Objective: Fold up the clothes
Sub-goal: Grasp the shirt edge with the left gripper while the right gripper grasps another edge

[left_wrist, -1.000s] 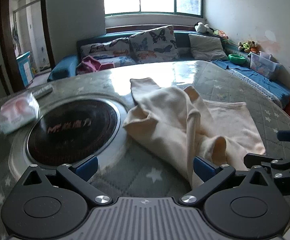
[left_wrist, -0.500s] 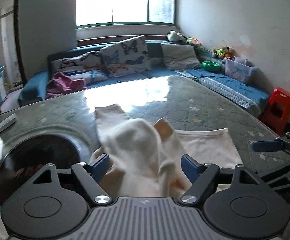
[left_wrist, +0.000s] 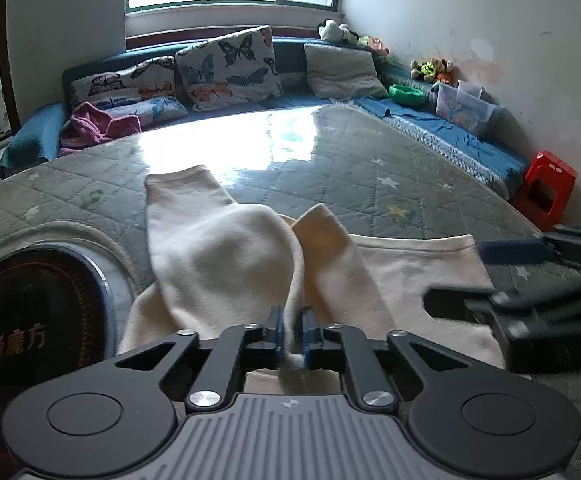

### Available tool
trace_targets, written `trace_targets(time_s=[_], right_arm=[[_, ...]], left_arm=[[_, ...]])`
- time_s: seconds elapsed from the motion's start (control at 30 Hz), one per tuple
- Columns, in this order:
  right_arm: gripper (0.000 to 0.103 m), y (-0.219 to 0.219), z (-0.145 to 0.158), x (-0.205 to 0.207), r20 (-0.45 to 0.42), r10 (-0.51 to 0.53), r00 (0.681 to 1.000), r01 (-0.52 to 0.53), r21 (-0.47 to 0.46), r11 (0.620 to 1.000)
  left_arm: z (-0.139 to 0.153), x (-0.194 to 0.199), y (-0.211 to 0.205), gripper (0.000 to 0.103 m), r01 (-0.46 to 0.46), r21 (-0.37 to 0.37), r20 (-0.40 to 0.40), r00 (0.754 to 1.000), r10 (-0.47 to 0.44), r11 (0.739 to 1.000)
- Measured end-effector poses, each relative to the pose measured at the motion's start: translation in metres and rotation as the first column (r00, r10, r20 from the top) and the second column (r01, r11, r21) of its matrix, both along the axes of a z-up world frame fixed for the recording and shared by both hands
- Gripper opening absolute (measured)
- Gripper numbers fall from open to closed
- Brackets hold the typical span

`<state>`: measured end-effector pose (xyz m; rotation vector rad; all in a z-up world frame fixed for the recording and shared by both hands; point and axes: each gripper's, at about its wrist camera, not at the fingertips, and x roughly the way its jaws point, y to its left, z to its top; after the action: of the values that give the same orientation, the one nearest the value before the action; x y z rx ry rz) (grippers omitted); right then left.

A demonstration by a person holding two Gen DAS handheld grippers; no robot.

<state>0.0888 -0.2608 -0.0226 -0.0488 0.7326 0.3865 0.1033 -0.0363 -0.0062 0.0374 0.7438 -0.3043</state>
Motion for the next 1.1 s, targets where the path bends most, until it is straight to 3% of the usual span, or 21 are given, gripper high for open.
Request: trace_targets(time_s=[0.3, 0.4, 0.57, 0.63, 1.0, 1.1], right_arm=[[0.064, 0.036, -0.011, 0.034, -0.046, 0.1, 0.994, -0.098, 0.059, 0.993], [0.049, 0.043, -0.017, 0.043, -0.076, 0.117, 0.99, -0.111, 0.082, 0.99], [0.014, 0.048, -0.025, 0.046, -0.089, 0.124, 0.988, -0.116, 0.089, 0.989], [0.008, 0.046, -0.023, 0.041, -0.077, 0.118, 0.99, -0.11, 0.092, 0.99], [0.002, -0.013, 0.018, -0.01, 0.092, -0.027, 0.995, 0.019, 0.088, 0.996], [0.002, -0.033, 0.03, -0.021, 0.088, -0.055, 0.995, 0.045, 0.108, 0.993]], left_arm=[[0.015, -0.036, 0.051, 0.006, -0.114, -0.053, 0.042, 0.992, 0.116, 0.992], [0.019, -0.051, 0.067, 0.006, -0.153, -0.064, 0.046, 0.987, 0.156, 0.986], [0.026, -0.071, 0.089, 0.006, -0.207, -0.073, 0.051, 0.976, 0.211, 0.976], [0.028, -0.08, 0.097, 0.006, -0.224, -0.073, 0.056, 0.972, 0.228, 0.972], [0.029, -0.13, 0.12, 0.003, -0.261, -0.062, 0.051, 0.963, 0.264, 0.963], [0.024, -0.14, 0.121, 0.003, -0.26, -0.057, 0.031, 0.964, 0.263, 0.964]])
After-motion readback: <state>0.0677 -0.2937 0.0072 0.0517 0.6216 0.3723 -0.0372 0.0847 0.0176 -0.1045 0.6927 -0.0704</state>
